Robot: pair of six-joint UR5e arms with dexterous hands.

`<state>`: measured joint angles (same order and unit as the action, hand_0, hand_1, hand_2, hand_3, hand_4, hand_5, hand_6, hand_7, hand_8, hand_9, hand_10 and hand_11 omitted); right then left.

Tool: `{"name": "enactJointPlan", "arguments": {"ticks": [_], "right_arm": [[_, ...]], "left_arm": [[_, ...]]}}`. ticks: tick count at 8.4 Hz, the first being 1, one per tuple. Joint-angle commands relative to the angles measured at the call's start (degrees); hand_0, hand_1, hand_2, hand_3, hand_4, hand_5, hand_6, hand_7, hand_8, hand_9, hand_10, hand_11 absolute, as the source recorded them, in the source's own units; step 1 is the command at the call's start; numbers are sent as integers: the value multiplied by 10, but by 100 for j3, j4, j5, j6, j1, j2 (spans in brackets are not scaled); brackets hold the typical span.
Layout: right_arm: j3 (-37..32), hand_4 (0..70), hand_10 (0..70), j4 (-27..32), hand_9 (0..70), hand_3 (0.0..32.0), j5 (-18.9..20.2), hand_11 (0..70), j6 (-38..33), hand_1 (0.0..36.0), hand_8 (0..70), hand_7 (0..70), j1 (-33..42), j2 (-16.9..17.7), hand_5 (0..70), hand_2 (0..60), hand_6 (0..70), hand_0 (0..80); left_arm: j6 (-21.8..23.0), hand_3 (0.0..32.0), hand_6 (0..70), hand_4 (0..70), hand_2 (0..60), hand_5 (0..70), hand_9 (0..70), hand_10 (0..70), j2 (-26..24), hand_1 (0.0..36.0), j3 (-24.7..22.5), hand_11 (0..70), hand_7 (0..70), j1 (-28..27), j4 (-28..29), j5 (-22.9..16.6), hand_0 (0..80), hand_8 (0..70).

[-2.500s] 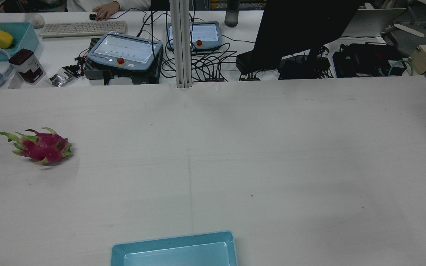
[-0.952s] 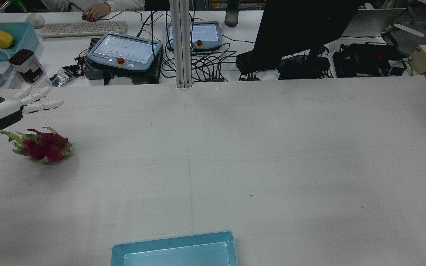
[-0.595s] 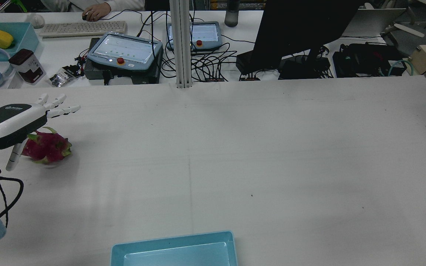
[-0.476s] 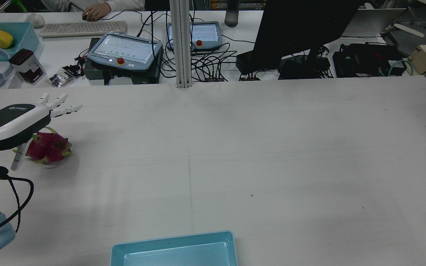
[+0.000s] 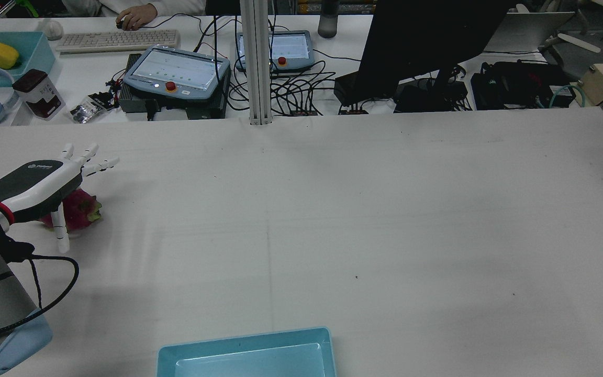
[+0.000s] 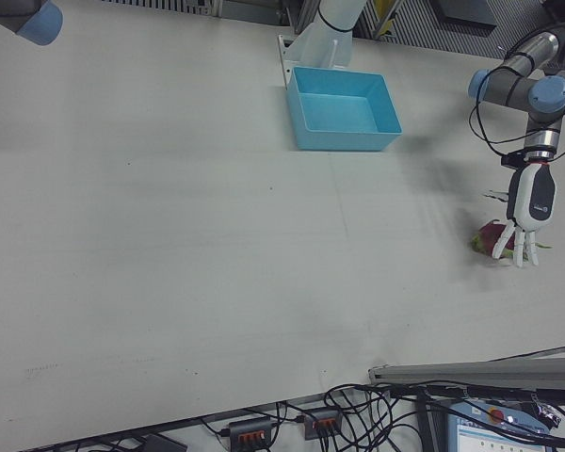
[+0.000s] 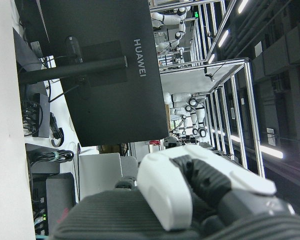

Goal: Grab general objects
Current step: 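Move the left hand down toward the pink dragon fruit, then position the left hand fingers around the dragon fruit and close them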

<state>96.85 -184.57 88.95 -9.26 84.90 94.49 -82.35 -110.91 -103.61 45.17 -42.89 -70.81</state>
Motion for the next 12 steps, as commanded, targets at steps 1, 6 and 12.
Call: {"name": "enactJointPlan", "arguments": {"ticks": [1,6,12], "right_arm": [[0,0,0,0,0,0,0,0,-6,0,0,0,0,8,0,0,0,0],[0,0,0,0,0,0,0,0,3,0,0,0,0,0,0,0,0,0],[0,0,0,0,0,0,0,0,-6,0,0,0,0,0,0,0,0,0]], "left_arm": [[360,320,0,0,0,0,0,0,8,139,323,0,0,-17,228,67,490,0],[360,320,0,0,22,0,0,0,-35,190,746,0,0,-44,299,849,527,0],[334,320,0,0,0,0,0,0,-62,219,1018,0,0,-254,202,850,569,0]]}}
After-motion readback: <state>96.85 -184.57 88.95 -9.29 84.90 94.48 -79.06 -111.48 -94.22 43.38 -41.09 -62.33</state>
